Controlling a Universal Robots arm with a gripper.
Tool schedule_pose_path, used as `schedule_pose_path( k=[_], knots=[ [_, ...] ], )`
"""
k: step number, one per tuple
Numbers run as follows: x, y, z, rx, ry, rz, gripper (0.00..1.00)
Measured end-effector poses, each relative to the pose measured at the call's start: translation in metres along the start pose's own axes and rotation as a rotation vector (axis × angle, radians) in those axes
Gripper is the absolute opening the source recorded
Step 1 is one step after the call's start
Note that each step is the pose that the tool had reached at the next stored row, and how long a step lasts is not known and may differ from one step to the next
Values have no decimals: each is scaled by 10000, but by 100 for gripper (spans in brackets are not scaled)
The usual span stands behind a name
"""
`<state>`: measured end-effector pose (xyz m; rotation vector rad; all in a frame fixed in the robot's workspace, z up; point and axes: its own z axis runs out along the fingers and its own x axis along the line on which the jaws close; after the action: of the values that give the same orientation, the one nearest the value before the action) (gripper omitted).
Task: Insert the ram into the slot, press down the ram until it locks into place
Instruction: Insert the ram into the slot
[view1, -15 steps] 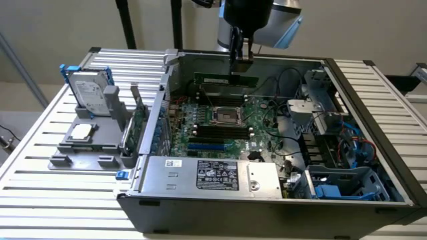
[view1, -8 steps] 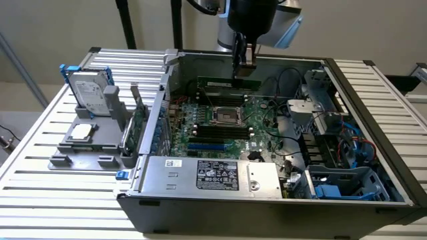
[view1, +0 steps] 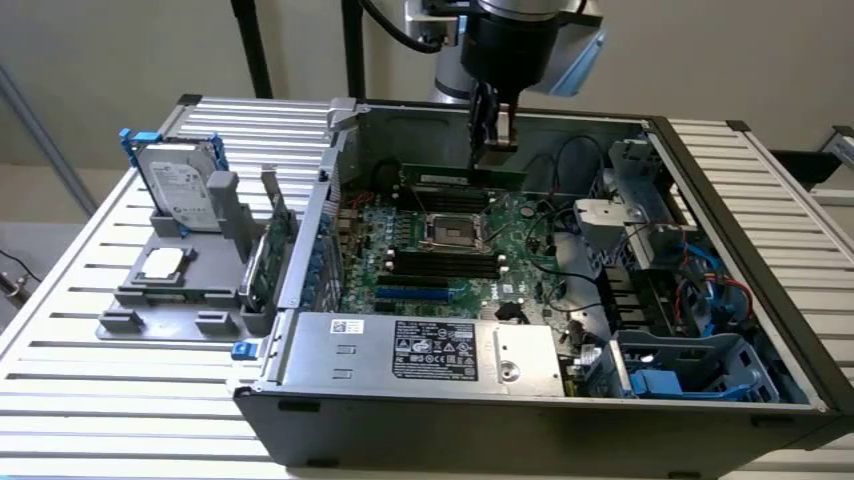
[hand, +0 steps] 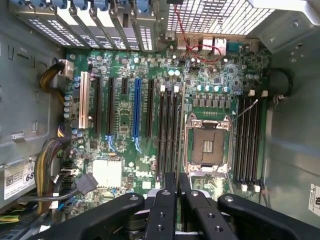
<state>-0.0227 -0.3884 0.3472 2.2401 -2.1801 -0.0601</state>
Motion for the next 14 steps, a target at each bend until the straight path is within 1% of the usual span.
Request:
schedule_pose_path(
  k=[3, 10, 14],
  knots=[
    [1, -16, 53, 0, 1, 0, 13],
    [3, -21, 181, 0, 1, 0, 13],
    [4, 1, 253, -1, 2, 0, 13]
  ],
)
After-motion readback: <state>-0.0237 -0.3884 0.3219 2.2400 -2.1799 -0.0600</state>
